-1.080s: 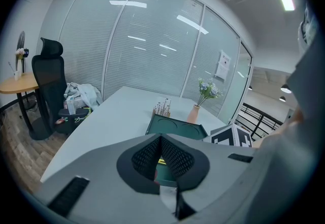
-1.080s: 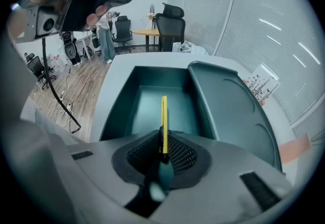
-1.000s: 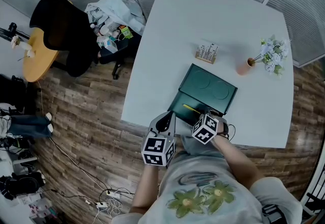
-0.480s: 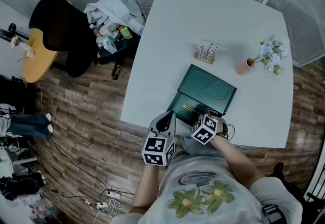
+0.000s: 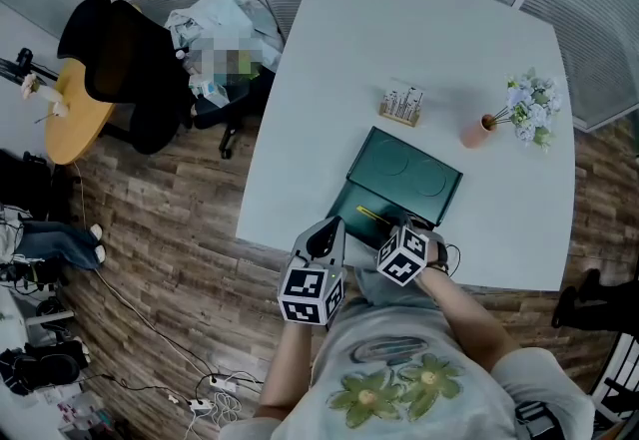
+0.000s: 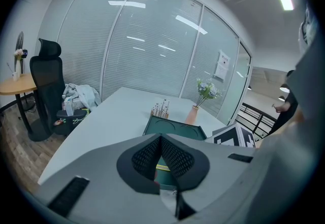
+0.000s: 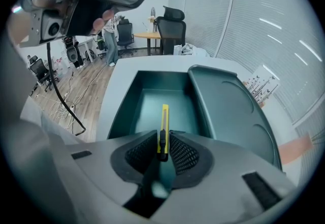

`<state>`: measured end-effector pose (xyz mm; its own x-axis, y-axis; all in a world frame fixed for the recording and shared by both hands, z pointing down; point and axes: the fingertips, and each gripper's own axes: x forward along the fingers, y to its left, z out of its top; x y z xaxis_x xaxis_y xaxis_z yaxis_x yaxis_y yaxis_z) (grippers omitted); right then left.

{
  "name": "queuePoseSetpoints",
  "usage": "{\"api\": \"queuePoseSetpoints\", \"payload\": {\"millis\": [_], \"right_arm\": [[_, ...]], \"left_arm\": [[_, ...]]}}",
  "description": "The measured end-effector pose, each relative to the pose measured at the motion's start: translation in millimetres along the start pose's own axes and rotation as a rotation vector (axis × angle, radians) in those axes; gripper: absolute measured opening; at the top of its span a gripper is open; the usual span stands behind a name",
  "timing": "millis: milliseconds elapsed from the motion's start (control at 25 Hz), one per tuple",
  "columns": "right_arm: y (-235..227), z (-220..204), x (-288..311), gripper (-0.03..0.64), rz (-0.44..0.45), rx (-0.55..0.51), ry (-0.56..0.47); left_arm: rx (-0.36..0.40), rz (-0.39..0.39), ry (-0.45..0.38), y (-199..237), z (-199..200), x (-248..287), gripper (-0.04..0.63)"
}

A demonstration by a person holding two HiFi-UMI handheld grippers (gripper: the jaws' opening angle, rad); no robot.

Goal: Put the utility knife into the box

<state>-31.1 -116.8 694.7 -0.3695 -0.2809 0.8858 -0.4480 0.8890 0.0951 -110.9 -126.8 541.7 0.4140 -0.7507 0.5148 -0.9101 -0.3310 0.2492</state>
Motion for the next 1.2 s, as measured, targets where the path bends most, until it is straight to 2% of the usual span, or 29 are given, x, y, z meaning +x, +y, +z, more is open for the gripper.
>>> {"api": "queuePoseSetpoints", "payload": {"millis": [400,1120,1200], "right_arm": [[-6.2,21.4,-37.8,0.081,-0.018,0.065,-0.132],[-23.5,81.5,-131.3,0.080,-0.124,0.125,-0.420],[-22.9,86.1,-138.6,0.061,-0.128,0.125,-0.438]], "left_arm": [[0.012,0.004,-0.016,-7.0,4.5,-4.6,0.000],[0.022,-0.010,-0.073,-19.0,22.2,-23.4,0.000],[0.029,-0.017,-0.085,-22.5,27.7,-25.4,0.000]]}}
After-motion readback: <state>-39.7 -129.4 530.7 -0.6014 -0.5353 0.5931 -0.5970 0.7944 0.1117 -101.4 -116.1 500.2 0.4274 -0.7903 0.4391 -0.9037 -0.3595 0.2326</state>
